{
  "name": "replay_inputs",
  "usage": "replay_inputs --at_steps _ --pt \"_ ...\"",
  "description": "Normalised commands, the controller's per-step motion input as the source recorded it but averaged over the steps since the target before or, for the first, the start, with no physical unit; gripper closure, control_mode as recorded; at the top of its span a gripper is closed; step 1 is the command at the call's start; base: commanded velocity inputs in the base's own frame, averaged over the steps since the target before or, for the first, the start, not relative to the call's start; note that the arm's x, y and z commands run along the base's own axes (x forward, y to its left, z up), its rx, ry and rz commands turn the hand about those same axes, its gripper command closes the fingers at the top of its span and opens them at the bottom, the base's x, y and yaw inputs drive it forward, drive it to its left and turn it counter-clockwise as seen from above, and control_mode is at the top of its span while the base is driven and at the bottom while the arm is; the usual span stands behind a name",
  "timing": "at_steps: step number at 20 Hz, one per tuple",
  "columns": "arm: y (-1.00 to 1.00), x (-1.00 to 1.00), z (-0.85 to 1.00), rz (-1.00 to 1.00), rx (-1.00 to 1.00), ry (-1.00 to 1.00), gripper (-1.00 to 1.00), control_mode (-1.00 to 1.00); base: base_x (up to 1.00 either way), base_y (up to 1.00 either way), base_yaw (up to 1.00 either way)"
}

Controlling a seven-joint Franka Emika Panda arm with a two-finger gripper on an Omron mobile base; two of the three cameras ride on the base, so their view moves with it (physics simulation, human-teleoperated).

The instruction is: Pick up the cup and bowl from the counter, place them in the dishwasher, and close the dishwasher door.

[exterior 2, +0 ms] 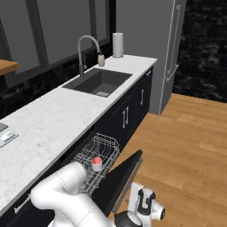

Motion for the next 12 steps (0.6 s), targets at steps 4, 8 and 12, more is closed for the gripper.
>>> replay_inputs --at_steps 4,8,12 --pt "0.03 0.08 -0.73 0.11 0.27 0.02 -1.00 -1.00 0.00 0.00 0.00" --pt "0.66 0.02 -0.76 0.08 0.35 0.00 -1.00 -1.00 0.00 0.00 0.00" --pt "0.71 0.00 -0.28 0.09 0.35 -0.02 -1.00 -1.00 0.00 0.00 0.00"
